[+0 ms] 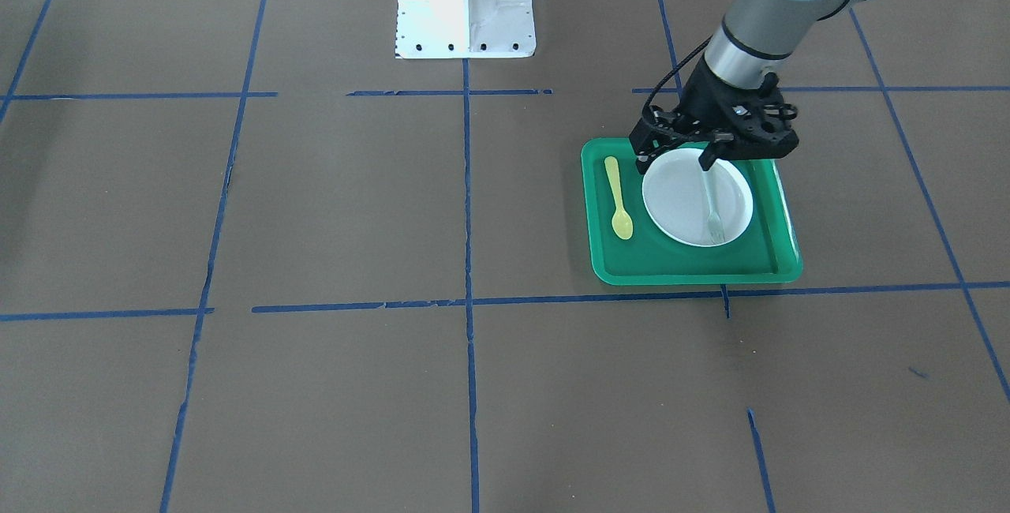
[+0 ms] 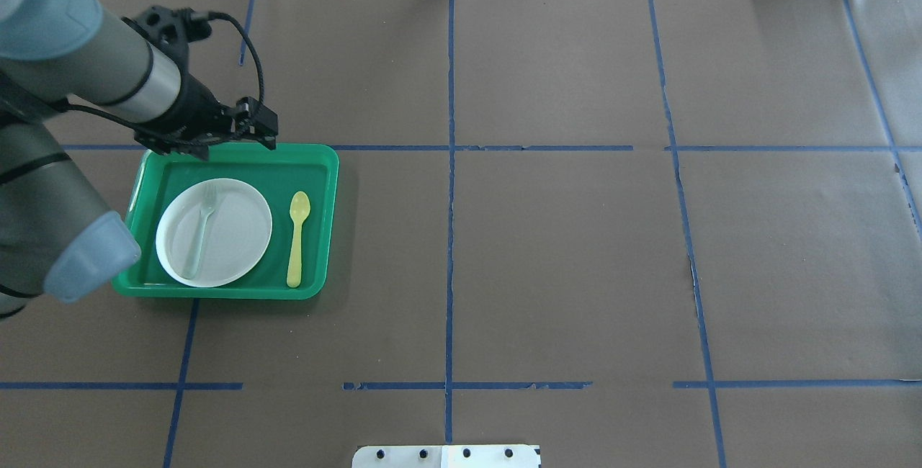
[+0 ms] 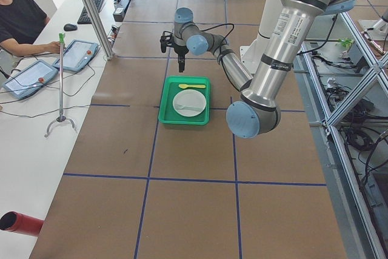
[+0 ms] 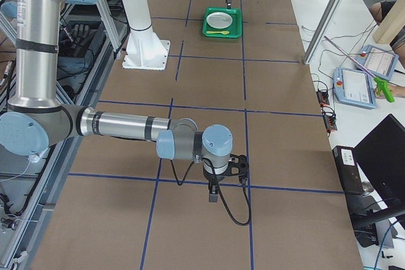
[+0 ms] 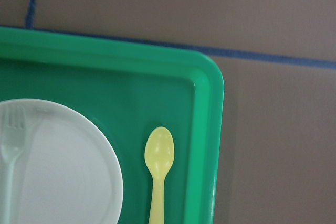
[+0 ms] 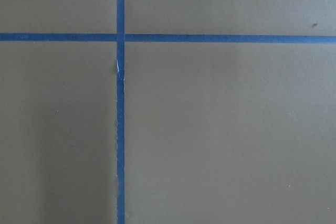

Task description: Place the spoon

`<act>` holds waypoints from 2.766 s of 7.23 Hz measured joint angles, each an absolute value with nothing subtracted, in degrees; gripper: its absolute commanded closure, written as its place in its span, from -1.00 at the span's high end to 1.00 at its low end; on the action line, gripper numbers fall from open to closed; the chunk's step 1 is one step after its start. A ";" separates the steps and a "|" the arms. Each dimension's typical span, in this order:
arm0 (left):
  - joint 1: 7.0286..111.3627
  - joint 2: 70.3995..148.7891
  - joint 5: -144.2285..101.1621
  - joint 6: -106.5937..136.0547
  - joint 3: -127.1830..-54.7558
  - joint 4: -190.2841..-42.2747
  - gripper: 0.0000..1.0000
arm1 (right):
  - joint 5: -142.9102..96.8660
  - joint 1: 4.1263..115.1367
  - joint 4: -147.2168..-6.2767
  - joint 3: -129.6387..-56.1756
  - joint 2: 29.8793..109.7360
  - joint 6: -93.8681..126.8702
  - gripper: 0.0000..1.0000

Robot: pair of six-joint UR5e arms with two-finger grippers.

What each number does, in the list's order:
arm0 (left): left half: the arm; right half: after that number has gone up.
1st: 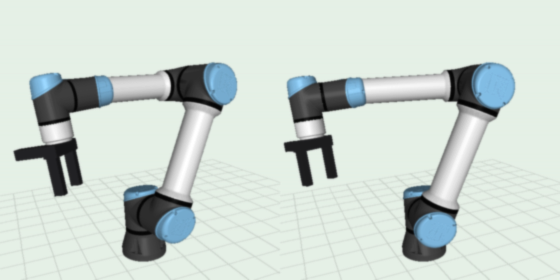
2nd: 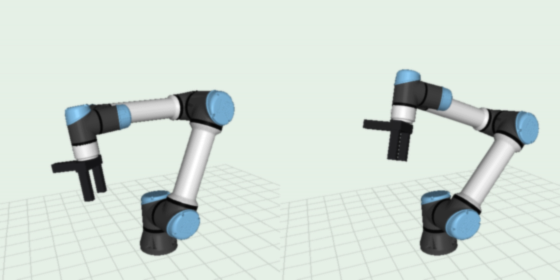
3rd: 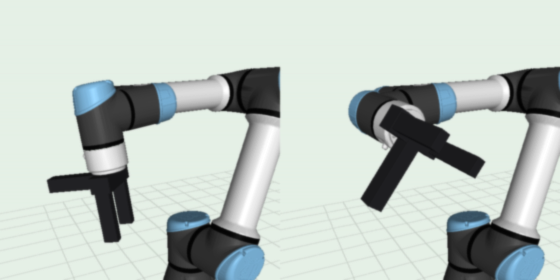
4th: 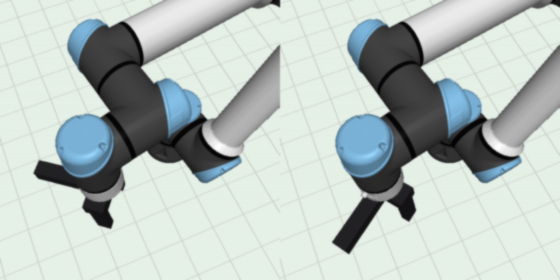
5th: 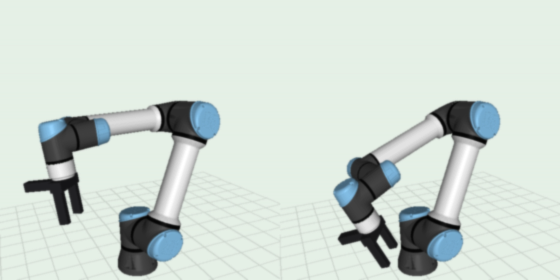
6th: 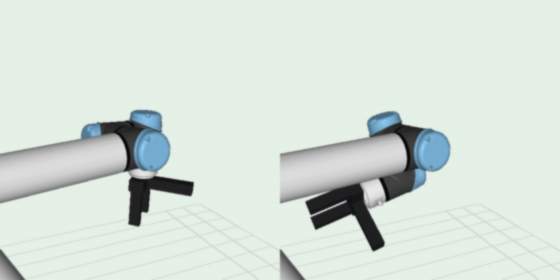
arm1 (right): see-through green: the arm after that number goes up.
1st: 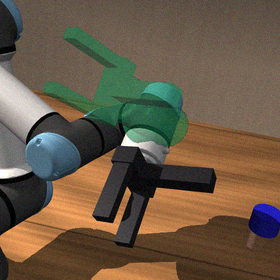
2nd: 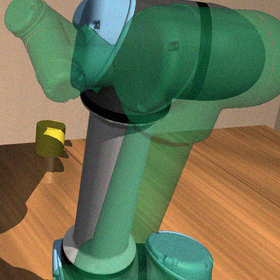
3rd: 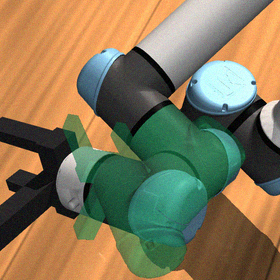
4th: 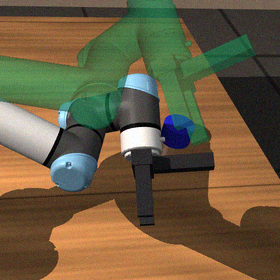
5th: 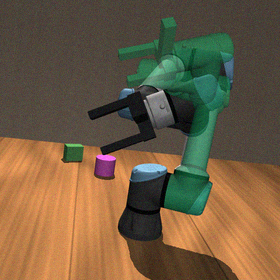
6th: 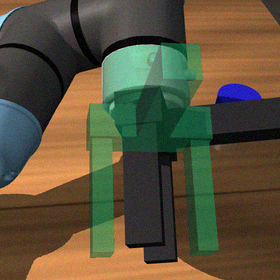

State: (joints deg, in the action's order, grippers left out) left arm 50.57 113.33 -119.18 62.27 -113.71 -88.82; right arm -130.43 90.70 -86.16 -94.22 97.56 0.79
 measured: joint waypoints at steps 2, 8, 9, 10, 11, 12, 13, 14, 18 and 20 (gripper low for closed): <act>59.38 113.99 -119.18 47.31 -116.04 -81.03 1.00 | -130.43 90.70 -86.19 -94.22 97.56 0.79 1.00; 84.93 100.47 -129.50 -1.12 -103.40 -78.80 1.00 | -130.43 90.70 -86.22 -94.22 97.56 0.78 1.00; 87.52 96.28 -131.02 -3.51 -101.38 -80.35 1.00 | -130.43 90.70 -86.22 -94.22 97.56 0.79 1.00; 88.97 91.81 -132.87 -4.47 -99.67 -83.21 1.00 | -130.43 90.70 -86.22 -94.22 97.56 0.77 1.00; 89.58 87.97 -134.98 -4.81 -98.13 -86.70 1.00 | -130.43 90.70 -86.20 -94.22 97.56 0.74 1.00; 89.80 85.59 -136.13 -4.85 -97.02 -89.27 1.00 | -130.43 90.70 -86.18 -94.22 97.56 0.71 1.00; 89.87 84.53 -136.62 -4.81 -95.94 -90.45 1.00 | -130.43 90.70 -86.20 -94.22 97.56 0.72 1.00; 89.87 84.16 -136.81 -4.65 -95.12 -90.90 1.00 | -130.43 90.70 -86.21 -94.22 97.56 0.76 1.00; 89.83 84.73 -136.66 -4.01 -94.52 -90.95 1.00 | -130.43 90.70 -86.22 -94.22 97.56 0.77 1.00; 89.82 85.23 -136.54 -3.96 -94.45 -90.89 1.00 | -130.43 90.70 -86.22 -94.22 97.56 0.75 1.00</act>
